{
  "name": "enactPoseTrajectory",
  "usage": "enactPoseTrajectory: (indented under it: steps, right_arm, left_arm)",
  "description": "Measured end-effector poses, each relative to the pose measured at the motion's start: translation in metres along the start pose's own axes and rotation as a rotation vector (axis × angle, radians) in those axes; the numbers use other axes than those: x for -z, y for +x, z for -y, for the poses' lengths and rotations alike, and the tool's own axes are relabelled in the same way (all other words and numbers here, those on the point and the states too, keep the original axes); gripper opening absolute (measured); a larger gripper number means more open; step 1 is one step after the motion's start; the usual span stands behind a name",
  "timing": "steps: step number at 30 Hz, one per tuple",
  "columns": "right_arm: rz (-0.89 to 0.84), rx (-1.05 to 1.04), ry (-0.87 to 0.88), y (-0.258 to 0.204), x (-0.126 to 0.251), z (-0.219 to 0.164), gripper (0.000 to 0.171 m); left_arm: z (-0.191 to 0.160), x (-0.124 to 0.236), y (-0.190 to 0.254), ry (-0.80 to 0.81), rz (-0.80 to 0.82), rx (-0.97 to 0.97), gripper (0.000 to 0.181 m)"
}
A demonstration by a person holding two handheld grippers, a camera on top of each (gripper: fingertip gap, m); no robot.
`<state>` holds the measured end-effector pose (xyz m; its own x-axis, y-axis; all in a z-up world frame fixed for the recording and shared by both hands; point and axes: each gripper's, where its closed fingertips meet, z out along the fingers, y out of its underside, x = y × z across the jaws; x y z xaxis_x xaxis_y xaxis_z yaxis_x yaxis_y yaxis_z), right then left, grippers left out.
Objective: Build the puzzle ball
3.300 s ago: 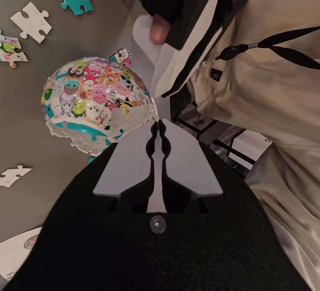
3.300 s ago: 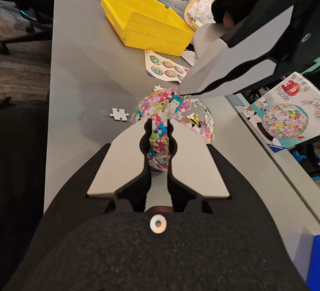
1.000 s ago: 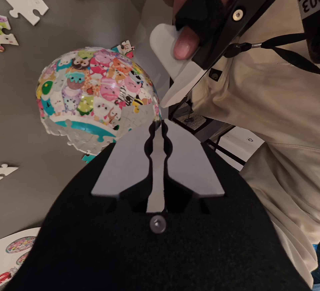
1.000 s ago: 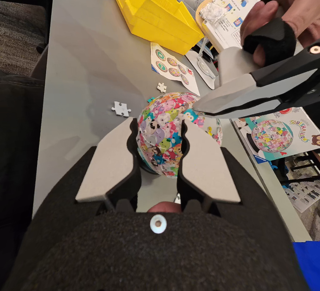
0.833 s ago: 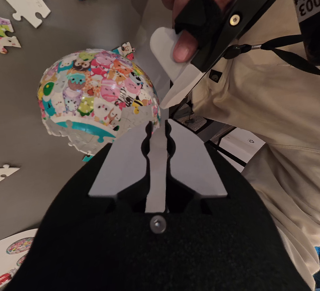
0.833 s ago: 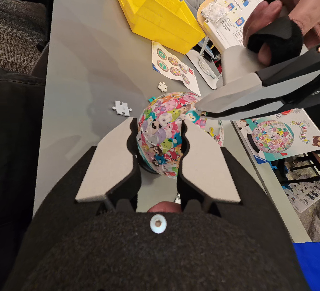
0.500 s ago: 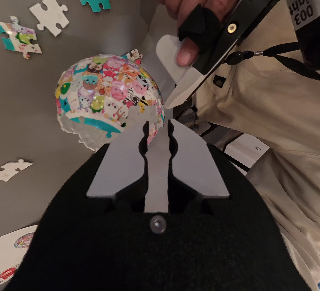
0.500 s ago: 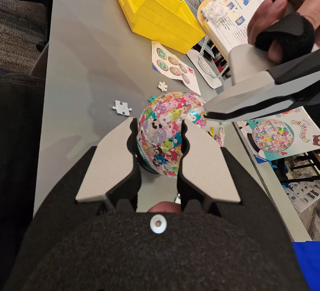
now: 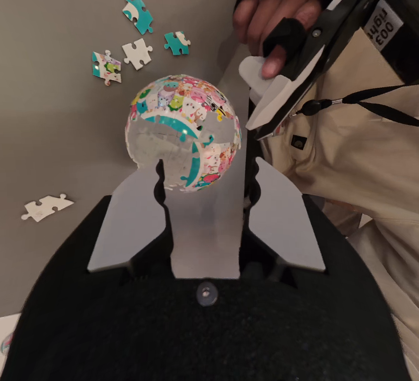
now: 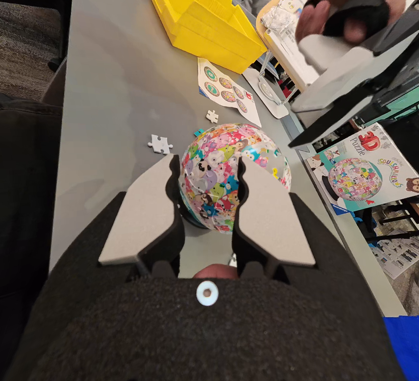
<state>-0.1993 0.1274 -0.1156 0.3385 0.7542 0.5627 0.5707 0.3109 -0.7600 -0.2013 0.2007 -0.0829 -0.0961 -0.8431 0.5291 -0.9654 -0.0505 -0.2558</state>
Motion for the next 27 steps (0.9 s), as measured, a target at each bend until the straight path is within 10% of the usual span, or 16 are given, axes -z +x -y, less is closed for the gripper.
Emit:
enactPoseTrajectory:
  steps: [27]
  right_arm:
    - [-0.024,-0.035,0.011,0.004,0.003,-0.005,0.055]
  left_arm:
    - [0.01,0.004,0.031,0.396,0.222,-0.21,0.055]
